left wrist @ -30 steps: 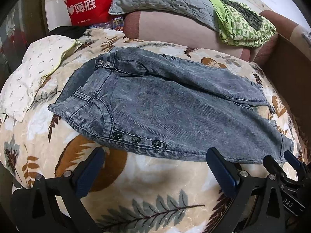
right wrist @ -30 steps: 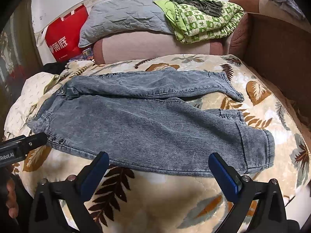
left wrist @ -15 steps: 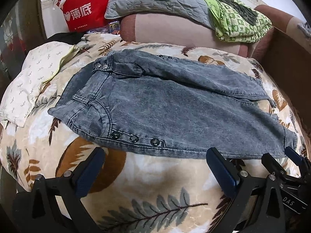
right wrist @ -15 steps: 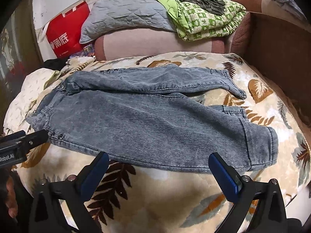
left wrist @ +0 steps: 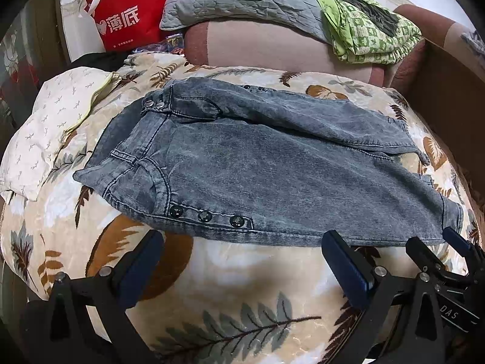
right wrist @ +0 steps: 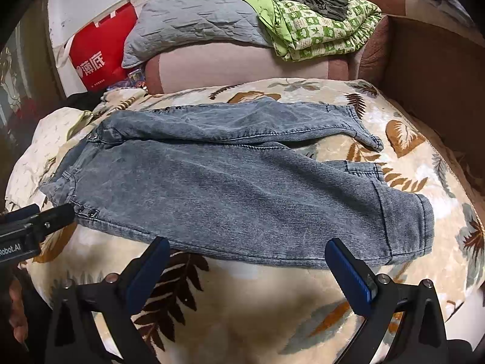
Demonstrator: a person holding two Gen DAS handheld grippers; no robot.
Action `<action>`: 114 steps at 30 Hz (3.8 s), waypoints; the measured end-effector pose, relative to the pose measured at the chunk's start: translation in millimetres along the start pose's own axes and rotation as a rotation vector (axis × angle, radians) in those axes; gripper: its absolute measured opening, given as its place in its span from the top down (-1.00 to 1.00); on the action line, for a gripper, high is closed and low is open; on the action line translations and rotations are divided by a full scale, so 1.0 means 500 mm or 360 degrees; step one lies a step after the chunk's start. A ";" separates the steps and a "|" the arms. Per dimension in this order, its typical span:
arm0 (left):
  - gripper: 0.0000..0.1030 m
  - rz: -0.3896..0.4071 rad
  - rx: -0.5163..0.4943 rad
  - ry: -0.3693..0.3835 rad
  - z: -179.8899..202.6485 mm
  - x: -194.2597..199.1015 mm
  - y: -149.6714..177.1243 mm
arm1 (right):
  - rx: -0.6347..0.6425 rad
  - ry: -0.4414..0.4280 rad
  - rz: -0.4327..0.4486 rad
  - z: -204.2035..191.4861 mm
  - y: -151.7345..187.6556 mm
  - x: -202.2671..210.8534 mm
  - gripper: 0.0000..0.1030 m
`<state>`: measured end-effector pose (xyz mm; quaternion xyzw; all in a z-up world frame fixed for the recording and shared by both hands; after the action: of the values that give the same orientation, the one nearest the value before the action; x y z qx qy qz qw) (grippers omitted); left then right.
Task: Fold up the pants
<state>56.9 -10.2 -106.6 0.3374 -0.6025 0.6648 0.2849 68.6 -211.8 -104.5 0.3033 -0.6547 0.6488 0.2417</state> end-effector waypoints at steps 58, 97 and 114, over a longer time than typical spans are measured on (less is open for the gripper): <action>-0.47 -0.0102 0.0819 0.0104 -0.381 -0.089 -0.029 | -0.1262 -0.0331 -0.0090 0.311 0.073 0.045 -0.78; 0.22 -0.0190 0.1119 0.0324 -0.395 -0.192 -0.057 | -0.1483 -0.0251 -0.0212 0.398 0.065 -0.074 0.35; 0.81 0.0181 0.0876 0.0143 -0.363 -0.035 -0.135 | -0.1278 -0.0244 -0.0137 0.389 0.017 -0.024 0.60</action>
<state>101.7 178.4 -87.7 0.3380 -0.4040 0.8326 0.1712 86.2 -404.5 -127.0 0.2594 -0.8588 0.3065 0.3182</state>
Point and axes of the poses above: each gripper's, at about its wrist camera, not at the fingertips, and x roughly against the way its jaws point, z to its right, y to its underside, the point moved 10 cm from there along -x, roughly the way its jaws point, and after that the axes turned 2 degrees about x, right-handed, at the moved point
